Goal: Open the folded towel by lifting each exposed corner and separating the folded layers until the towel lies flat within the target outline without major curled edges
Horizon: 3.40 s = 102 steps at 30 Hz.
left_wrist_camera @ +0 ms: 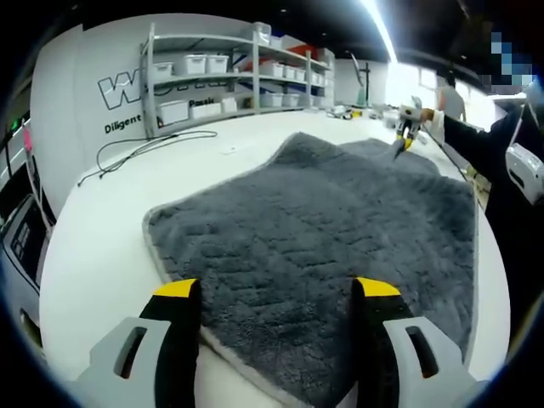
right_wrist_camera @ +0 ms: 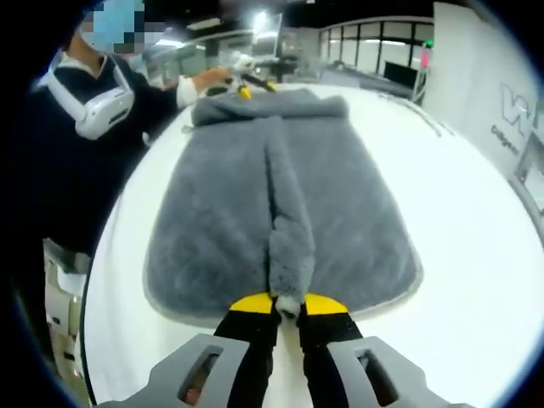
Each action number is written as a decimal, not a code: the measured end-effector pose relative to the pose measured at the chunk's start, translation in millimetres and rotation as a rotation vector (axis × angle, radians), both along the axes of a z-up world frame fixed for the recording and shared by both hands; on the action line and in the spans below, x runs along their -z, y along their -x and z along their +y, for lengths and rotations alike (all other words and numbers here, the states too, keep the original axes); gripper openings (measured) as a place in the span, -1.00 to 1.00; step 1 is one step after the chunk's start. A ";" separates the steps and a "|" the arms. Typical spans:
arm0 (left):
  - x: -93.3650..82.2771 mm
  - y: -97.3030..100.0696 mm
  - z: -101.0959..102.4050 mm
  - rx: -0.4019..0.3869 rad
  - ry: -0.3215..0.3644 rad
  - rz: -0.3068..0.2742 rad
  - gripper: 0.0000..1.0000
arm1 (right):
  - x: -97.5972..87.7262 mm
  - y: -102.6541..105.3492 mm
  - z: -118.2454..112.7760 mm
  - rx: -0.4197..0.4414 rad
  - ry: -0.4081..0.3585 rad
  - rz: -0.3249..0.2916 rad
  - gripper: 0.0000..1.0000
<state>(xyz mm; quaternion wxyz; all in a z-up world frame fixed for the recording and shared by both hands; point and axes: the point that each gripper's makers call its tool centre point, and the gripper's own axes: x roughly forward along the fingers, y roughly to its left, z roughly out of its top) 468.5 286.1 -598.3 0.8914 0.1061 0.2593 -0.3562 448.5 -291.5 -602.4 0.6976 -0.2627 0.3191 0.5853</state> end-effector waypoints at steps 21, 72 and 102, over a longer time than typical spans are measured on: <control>0.3 0.7 0.3 -0.002 -0.008 0.004 0.44 | 0.3 -0.9 -23.0 0.016 -0.001 -0.016 -0.87; 1.7 2.9 -1.8 -0.006 -0.019 0.015 0.44 | 0.8 -3.9 -64.1 0.082 -0.014 -0.062 -0.84; -33.6 -19.4 0.2 -0.156 0.084 -0.088 0.35 | -24.2 -10.2 -79.4 0.350 -0.204 -0.293 -0.41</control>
